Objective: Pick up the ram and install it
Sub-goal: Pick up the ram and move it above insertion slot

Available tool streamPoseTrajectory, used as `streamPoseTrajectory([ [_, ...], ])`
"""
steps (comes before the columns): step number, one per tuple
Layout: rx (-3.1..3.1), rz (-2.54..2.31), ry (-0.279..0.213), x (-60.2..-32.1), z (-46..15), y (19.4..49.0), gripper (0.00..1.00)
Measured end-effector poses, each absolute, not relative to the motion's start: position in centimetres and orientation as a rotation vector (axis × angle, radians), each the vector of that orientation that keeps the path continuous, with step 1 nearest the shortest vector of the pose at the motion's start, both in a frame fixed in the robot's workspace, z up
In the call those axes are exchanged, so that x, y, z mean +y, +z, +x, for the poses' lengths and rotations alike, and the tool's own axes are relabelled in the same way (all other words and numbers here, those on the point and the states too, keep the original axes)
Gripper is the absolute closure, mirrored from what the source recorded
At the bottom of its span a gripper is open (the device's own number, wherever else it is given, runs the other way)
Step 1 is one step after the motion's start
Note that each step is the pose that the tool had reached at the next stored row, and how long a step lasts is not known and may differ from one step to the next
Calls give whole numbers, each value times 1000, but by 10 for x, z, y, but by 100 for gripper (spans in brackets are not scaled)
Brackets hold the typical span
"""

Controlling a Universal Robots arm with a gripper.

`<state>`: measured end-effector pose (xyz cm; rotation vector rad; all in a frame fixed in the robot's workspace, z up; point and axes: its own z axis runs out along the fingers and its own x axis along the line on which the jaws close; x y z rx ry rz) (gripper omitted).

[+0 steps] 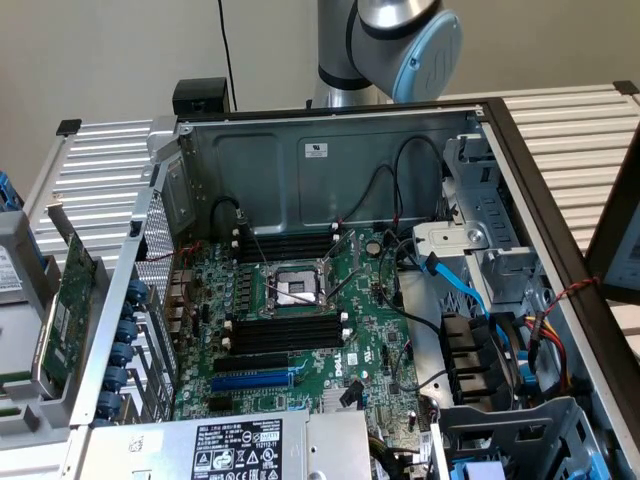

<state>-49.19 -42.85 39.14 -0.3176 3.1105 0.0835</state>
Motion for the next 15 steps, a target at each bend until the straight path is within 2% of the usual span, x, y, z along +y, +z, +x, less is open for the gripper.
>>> streamPoseTrajectory([
  [15,3045,-740,86,-429,-492,391,89],
])
